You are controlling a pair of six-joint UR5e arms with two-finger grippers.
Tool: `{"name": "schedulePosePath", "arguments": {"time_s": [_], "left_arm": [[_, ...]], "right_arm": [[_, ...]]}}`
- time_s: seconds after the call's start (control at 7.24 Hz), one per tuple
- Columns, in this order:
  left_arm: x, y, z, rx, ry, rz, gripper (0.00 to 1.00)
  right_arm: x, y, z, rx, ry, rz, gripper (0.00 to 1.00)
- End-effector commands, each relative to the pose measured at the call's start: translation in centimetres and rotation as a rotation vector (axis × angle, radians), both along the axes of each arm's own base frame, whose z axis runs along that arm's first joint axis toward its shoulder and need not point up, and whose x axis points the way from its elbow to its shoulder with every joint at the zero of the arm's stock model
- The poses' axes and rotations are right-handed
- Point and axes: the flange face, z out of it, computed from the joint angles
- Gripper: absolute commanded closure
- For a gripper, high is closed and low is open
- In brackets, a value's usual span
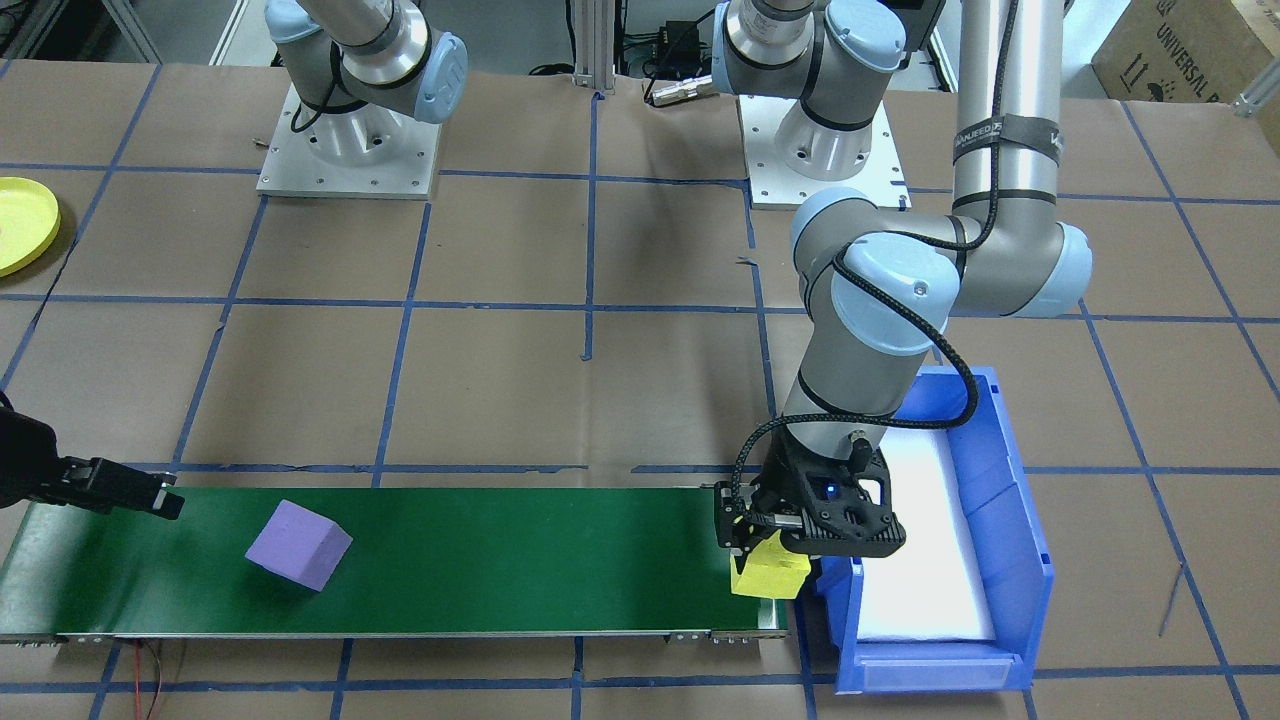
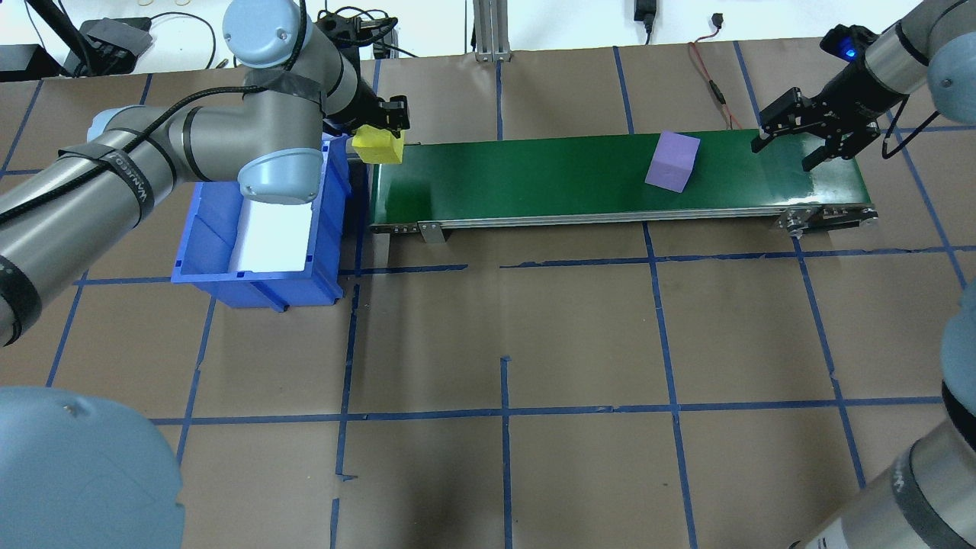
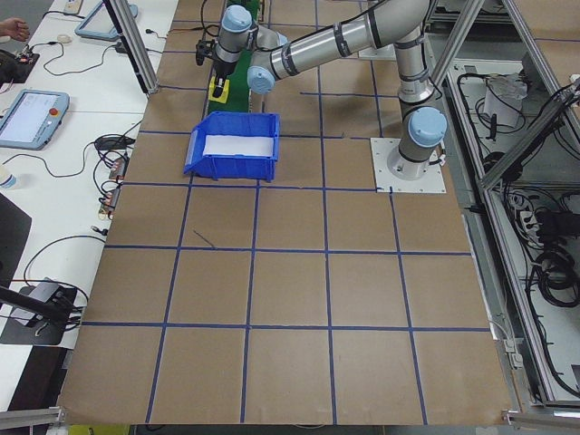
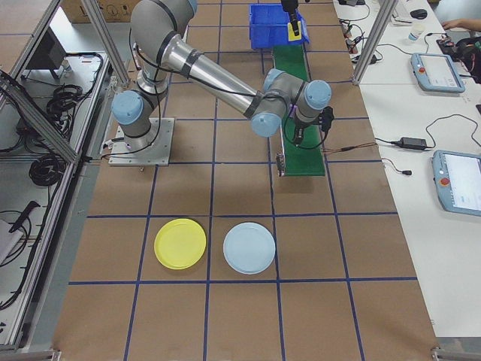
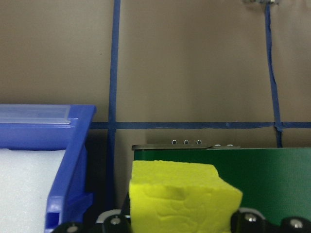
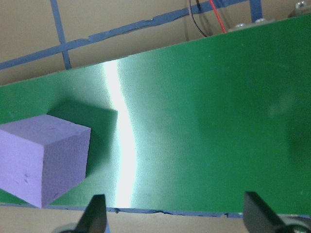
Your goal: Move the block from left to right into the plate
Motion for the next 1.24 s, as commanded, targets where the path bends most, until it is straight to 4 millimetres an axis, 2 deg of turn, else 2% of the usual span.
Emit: {"name": "schedulePosePath", "arguments": {"time_s": [0.0, 0.28, 0.41, 0.55, 0.69, 0.83, 1.1], "left_arm": [[-0.2, -0.1, -1.0, 0.014, -0.013, -0.002, 0.86], [-0.2, -0.1, -1.3, 0.02, -0.013, -0.002, 0.86], [-0.1, 0.2, -2.2, 0.037, -0.015, 0.002, 0.86], [-0.1, 0.6, -2.9, 0.052, -0.017, -0.001, 0.66], [-0.1, 0.5, -3.2, 0.057, -0.02, 0.0, 0.11], [-0.1, 0.5, -3.3, 0.058, -0.031, 0.008, 0.0], [-0.3, 0.7, -2.5, 0.047, -0.032, 0.003, 0.0]], "right_arm": [[0.1, 0.0, 0.0, 0.0, -0.001, -0.001, 0.01], [0.1, 0.0, -0.2, 0.007, -0.003, -0.013, 0.01], [0.2, 0.0, -0.1, 0.02, -0.001, -0.058, 0.02], [0.4, -0.4, -0.2, 0.004, 0.006, -0.06, 0.02], [0.9, -0.5, 0.0, 0.011, 0.006, -0.084, 0.02], [3.0, -0.8, 0.1, 0.015, 0.002, -0.087, 0.02], [2.9, -1.1, 0.0, -0.001, 0.008, -0.094, 0.02]]}}
